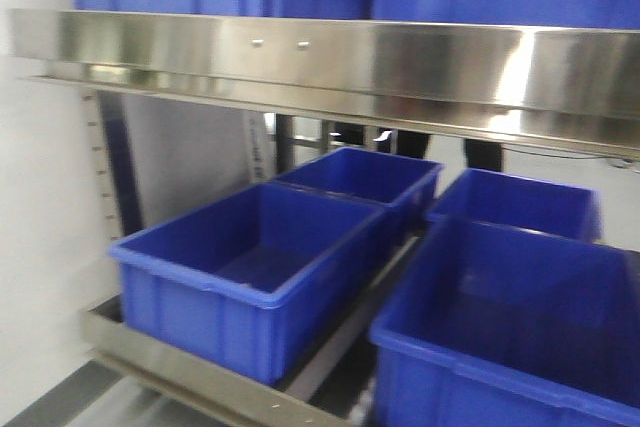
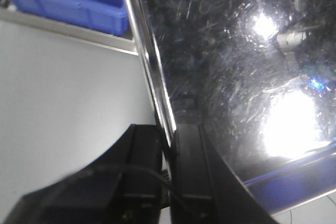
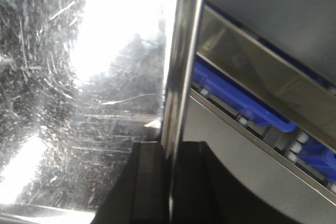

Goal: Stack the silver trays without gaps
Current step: 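Drive up to the rack with blue bins and stop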

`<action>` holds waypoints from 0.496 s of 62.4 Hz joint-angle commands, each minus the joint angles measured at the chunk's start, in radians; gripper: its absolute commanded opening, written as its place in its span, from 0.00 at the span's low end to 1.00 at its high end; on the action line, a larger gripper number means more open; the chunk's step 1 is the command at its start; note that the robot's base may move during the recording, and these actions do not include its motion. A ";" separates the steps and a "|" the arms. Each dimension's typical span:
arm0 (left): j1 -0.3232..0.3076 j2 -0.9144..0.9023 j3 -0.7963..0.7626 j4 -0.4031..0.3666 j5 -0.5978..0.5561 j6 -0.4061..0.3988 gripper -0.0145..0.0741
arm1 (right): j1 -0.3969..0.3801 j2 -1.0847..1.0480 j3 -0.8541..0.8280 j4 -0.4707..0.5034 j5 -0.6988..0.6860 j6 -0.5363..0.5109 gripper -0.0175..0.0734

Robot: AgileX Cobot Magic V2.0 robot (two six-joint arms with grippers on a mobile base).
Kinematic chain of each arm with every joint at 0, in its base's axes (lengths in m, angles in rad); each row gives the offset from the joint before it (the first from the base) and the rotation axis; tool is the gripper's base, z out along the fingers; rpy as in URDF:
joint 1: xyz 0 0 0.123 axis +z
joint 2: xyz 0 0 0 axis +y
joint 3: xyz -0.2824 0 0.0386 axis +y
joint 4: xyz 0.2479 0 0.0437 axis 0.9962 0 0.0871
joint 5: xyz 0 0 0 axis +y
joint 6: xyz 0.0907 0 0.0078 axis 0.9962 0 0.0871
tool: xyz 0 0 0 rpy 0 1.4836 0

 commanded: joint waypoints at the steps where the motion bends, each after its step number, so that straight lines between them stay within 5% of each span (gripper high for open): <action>1: -0.015 -0.040 -0.036 -0.101 -0.023 0.033 0.11 | 0.008 -0.036 -0.029 0.046 0.071 -0.017 0.26; 31: -0.015 -0.040 -0.036 -0.101 -0.023 0.033 0.11 | 0.008 -0.036 -0.029 0.046 0.071 -0.017 0.26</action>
